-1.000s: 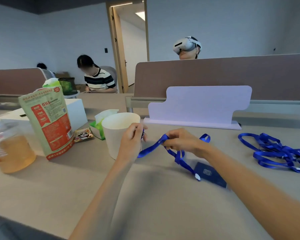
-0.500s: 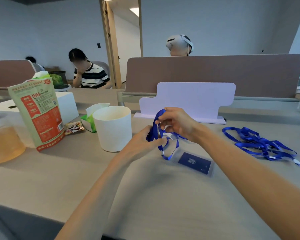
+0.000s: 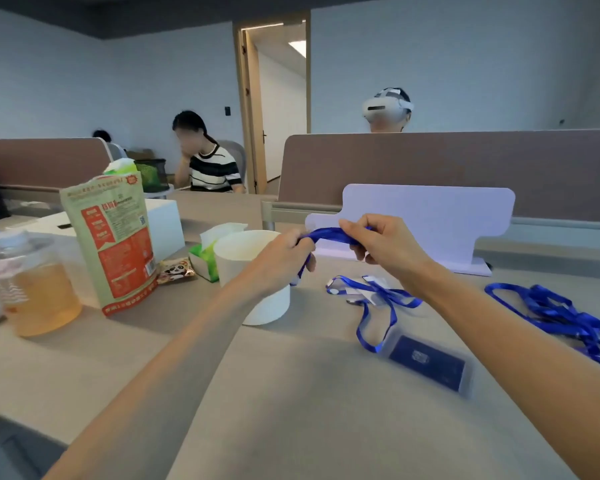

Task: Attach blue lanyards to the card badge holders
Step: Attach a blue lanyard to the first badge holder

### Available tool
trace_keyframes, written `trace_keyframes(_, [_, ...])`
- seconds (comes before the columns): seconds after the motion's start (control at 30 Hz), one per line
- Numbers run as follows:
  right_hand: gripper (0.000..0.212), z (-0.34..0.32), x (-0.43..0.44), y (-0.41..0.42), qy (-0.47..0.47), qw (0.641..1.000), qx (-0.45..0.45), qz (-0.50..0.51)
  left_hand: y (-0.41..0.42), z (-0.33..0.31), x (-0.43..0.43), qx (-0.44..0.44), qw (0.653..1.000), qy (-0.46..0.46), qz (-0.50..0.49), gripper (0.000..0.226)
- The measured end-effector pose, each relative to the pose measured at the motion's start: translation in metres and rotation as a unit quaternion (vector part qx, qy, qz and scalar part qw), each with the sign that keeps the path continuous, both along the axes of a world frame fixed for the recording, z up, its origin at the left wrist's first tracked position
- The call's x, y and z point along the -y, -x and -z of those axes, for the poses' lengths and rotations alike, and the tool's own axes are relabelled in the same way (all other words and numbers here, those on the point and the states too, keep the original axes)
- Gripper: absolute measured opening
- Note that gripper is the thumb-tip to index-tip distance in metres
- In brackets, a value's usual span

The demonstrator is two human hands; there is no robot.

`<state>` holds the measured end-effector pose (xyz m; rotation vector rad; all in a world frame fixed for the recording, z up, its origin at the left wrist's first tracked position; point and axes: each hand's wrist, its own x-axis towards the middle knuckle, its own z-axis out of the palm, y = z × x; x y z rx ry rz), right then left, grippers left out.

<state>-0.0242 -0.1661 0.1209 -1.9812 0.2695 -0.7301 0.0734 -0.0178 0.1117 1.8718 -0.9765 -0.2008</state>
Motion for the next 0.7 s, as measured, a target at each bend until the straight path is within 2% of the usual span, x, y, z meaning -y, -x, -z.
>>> trace_keyframes(0.23, [0.015,-0.005,-0.006,-0.060,0.007,0.999,0.029,0.028,-0.064,-0.024,-0.007,-0.051,0.989,-0.074,-0.117,0.008])
trace_keyframes(0.27, [0.015,-0.006,-0.007,-0.072,0.017,0.999,0.029,0.032,-0.075,-0.025,-0.008,-0.045,0.988,-0.085,-0.124,0.012])
trace_keyframes(0.37, [0.021,-0.015,-0.015,-0.103,0.066,0.997,0.017,0.028,-0.099,-0.027,-0.015,-0.020,0.984,-0.121,-0.130,0.022])
trace_keyframes(0.43, [0.025,-0.020,-0.019,-0.124,0.115,0.993,-0.011,0.031,-0.110,-0.030,-0.019,0.001,0.977,-0.176,-0.125,0.023])
trace_keyframes(0.53, [0.033,-0.023,-0.021,-0.145,0.164,0.978,-0.132,-0.011,-0.120,-0.036,-0.025,0.031,0.959,-0.265,-0.094,0.040])
trace_keyframes(0.6, [0.031,-0.022,-0.017,-0.148,0.183,0.964,-0.188,-0.039,-0.124,-0.038,-0.028,0.063,0.950,-0.286,-0.107,0.042])
trace_keyframes(0.7, [0.021,-0.022,-0.010,-0.135,0.153,0.980,-0.129,-0.007,-0.125,-0.037,-0.029,0.138,0.953,-0.231,-0.136,0.029])
